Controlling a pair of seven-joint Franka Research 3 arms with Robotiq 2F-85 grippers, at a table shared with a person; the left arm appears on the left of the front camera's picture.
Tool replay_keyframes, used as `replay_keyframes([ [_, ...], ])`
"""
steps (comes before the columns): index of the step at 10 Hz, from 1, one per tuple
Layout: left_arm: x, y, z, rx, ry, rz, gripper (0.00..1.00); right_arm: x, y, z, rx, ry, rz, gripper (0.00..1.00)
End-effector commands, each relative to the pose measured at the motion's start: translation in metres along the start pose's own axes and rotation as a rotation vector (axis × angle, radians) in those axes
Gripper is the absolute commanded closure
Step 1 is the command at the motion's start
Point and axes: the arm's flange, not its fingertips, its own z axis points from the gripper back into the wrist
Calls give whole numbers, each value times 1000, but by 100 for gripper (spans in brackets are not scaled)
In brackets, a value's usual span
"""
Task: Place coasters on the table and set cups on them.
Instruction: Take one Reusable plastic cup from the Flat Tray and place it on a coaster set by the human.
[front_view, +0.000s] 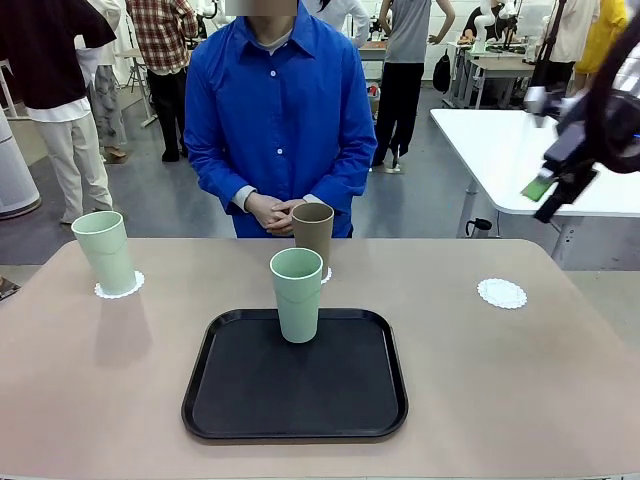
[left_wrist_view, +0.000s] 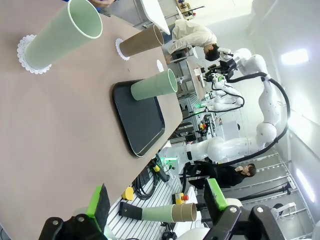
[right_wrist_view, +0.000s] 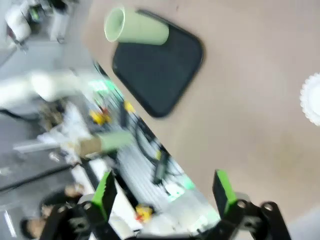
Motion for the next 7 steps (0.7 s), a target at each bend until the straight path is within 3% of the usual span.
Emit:
replay_keyframes([
  [1, -1, -1, 0, 3, -15, 6, 0, 18, 21, -57, -186, 124, 211, 0],
  [2, -1, -1, 0, 3, -15, 6, 0, 29, 42, -84, -206, 157, 294, 0],
  [4, -1, -1, 0, 3, -15, 6, 0, 40, 69, -137, -339, 97, 435, 0],
  [5, -1, -1, 0, 3, -15, 6, 0, 42, 82, -158, -357, 70, 514, 0],
  [7, -1, -1, 0, 3, -15, 6, 0, 43, 88, -175, -325, 61, 546, 0],
])
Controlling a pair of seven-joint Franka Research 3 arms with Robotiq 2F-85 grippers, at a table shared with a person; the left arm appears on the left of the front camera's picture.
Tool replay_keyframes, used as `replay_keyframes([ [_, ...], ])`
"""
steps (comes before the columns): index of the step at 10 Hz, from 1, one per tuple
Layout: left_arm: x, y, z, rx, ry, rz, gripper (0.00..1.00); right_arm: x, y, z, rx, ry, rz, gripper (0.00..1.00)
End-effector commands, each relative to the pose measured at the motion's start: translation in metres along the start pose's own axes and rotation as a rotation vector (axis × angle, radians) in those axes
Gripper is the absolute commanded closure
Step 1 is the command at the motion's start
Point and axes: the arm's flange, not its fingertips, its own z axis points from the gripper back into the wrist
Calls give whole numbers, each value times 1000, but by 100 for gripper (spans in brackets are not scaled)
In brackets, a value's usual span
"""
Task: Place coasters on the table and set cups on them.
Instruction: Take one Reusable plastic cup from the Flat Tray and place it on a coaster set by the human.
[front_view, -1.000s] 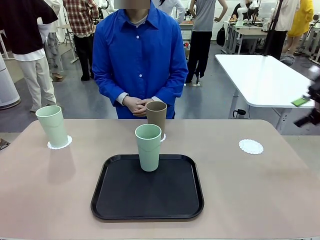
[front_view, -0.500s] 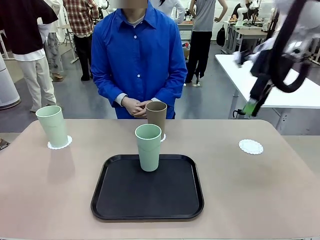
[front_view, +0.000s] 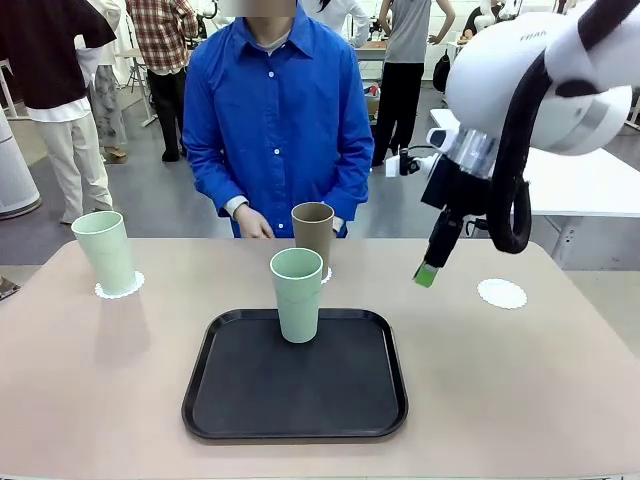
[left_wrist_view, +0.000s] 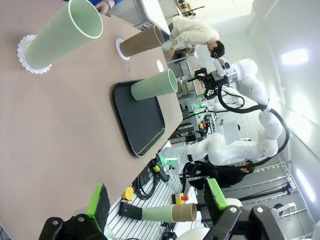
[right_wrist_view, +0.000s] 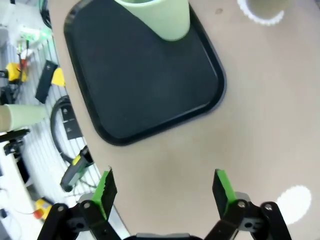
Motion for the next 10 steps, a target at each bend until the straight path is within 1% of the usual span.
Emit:
replay_keyframes([
  [1, 0, -2, 0, 2, -13, 5, 0, -16, 1, -3, 92, -54, 1, 0],
  [2, 0, -2, 0, 2, -13, 5, 0, 0, 0, 0, 0, 0, 0, 0],
  [6, 0, -2, 0, 2, -13, 5, 0, 0, 0, 0, 0, 0, 0, 0],
  [7, 0, -2, 0, 2, -13, 5, 0, -3, 1, -2, 10, -12, 6, 0],
  [8, 0, -2, 0, 2, -13, 5, 0, -5, -19, -12, 40, -254, 186, 0],
  [9, 0, -2, 0, 2, -13, 5, 0, -8, -40, -20, 91, -445, 300, 0],
  [10, 0, -2, 0, 2, -13, 5, 0, -14, -60, -24, 107, -624, 401, 0],
])
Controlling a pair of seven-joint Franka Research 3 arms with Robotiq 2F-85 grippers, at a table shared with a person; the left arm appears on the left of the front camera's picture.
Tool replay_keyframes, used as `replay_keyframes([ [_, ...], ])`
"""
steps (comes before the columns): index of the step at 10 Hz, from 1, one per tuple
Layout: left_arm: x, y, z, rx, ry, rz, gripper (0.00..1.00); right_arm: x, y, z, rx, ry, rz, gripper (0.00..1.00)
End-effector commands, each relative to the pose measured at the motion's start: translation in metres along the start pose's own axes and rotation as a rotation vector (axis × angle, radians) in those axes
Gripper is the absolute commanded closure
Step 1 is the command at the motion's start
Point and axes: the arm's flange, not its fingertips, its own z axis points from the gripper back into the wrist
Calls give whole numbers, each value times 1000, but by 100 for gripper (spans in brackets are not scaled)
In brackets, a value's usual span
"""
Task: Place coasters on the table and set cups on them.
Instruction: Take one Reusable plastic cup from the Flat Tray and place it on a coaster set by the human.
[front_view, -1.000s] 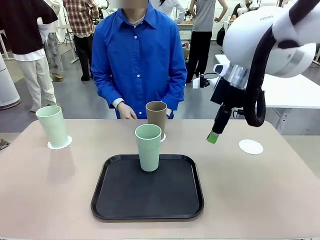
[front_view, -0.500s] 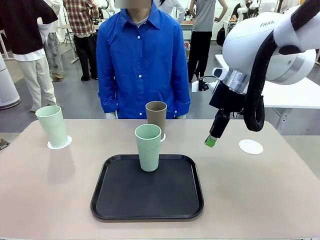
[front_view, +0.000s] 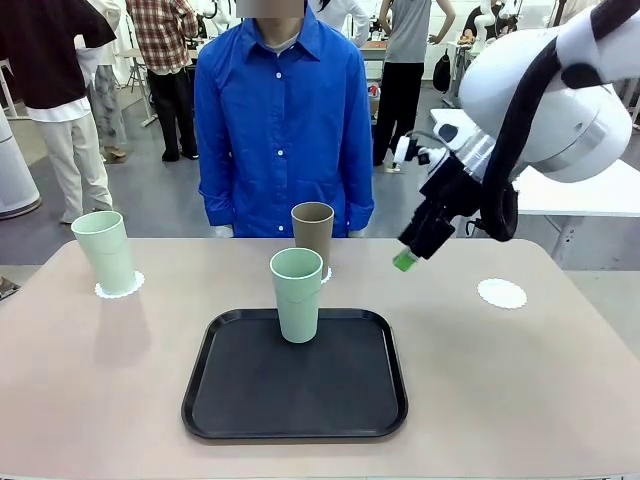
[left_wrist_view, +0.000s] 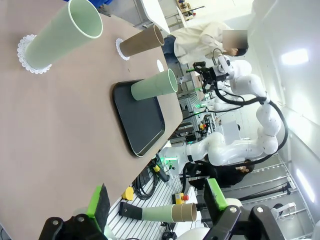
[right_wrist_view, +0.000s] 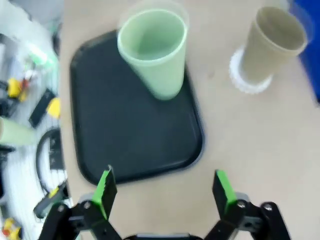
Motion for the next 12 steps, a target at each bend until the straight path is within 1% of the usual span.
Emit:
replay_keyframes([
  [1, 0, -2, 0, 2, -13, 5, 0, -26, -27, -20, 131, -417, 284, 0],
  [2, 0, -2, 0, 2, -13, 5, 0, -34, -33, -30, 119, -464, 319, 0],
  [3, 0, -2, 0, 2, -13, 5, 0, -40, -34, -37, 164, -541, 325, 0],
  [4, 0, -2, 0, 2, -13, 5, 0, -47, -31, -47, 253, -605, 334, 0],
  [5, 0, -2, 0, 2, -13, 5, 0, -52, -28, -55, 269, -628, 362, 0],
  [6, 0, -2, 0, 2, -13, 5, 0, -55, -27, -67, 264, -641, 368, 0],
  [7, 0, -2, 0, 2, -13, 5, 0, -61, -28, -79, 288, -651, 333, 0],
  [8, 0, -2, 0, 2, -13, 5, 0, -65, -27, -88, 283, -649, 320, 0],
  [11, 0, -2, 0, 2, -13, 5, 0, -69, -23, -115, 187, -589, 295, 0],
  [12, 0, -2, 0, 2, -13, 5, 0, -69, -24, -121, 178, -588, 275, 0],
])
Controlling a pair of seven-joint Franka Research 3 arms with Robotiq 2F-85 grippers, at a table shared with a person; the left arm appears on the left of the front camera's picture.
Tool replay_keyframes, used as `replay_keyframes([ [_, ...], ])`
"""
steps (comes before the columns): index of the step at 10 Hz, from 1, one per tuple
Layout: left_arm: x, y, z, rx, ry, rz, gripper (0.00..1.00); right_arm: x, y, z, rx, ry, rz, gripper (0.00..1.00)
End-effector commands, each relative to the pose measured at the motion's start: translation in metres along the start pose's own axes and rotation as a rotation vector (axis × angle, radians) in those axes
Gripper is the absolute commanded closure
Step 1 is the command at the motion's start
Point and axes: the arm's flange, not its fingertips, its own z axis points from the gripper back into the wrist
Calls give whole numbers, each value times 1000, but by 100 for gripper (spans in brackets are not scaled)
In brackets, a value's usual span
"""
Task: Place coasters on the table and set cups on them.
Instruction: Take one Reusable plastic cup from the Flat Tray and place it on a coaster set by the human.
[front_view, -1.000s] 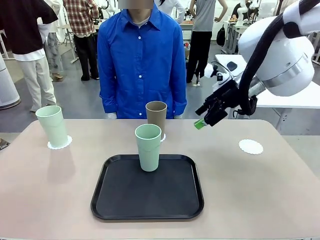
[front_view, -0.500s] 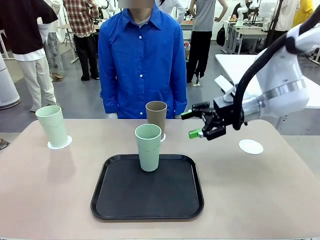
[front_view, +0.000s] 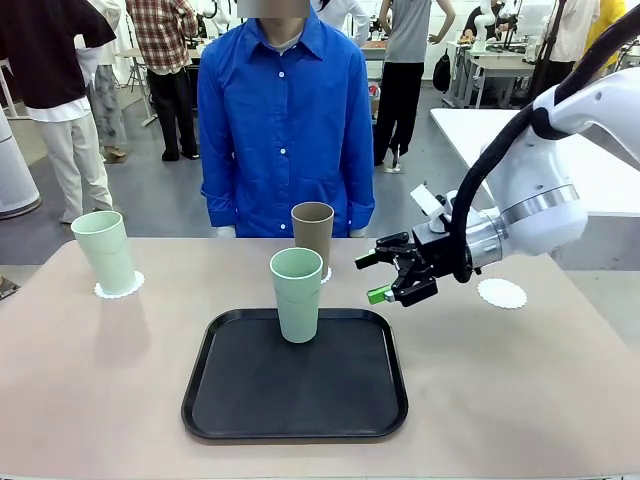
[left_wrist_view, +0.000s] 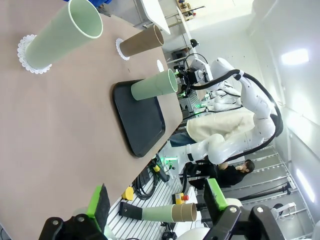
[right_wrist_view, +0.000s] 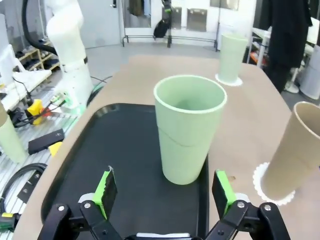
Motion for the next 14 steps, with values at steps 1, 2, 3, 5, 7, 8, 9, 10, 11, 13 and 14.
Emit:
replay_keyframes([
  [1, 0, -2, 0, 2, -14, 5, 0, 1, 1, -11, -66, 15, -18, 0],
  [2, 0, -2, 0, 2, -14, 5, 0, 0, 0, 0, 0, 0, 0, 0],
  [3, 0, -2, 0, 2, -14, 5, 0, 0, 0, 0, 0, 0, 0, 0],
  [5, 0, -2, 0, 2, -14, 5, 0, 0, -2, -3, -18, 13, -2, 0],
  [7, 0, -2, 0, 2, -14, 5, 0, -5, -15, -16, -16, -60, 5, 0],
  [8, 0, -2, 0, 2, -14, 5, 0, -5, -17, -23, -15, -50, 6, 0],
  [9, 0, -2, 0, 2, -14, 5, 0, -8, -20, -28, -1, -28, 19, 0],
  [10, 0, -2, 0, 2, -14, 5, 0, -13, -25, -33, 9, -25, 8, 0],
  [11, 0, -2, 0, 2, -14, 5, 0, -19, -29, -38, 14, -22, 5, 0],
  [13, 0, -2, 0, 2, -14, 5, 0, -22, -33, -45, 22, -23, 24, 0],
  [14, 0, -2, 0, 2, -14, 5, 0, -24, -36, -47, 20, -20, 31, 0],
])
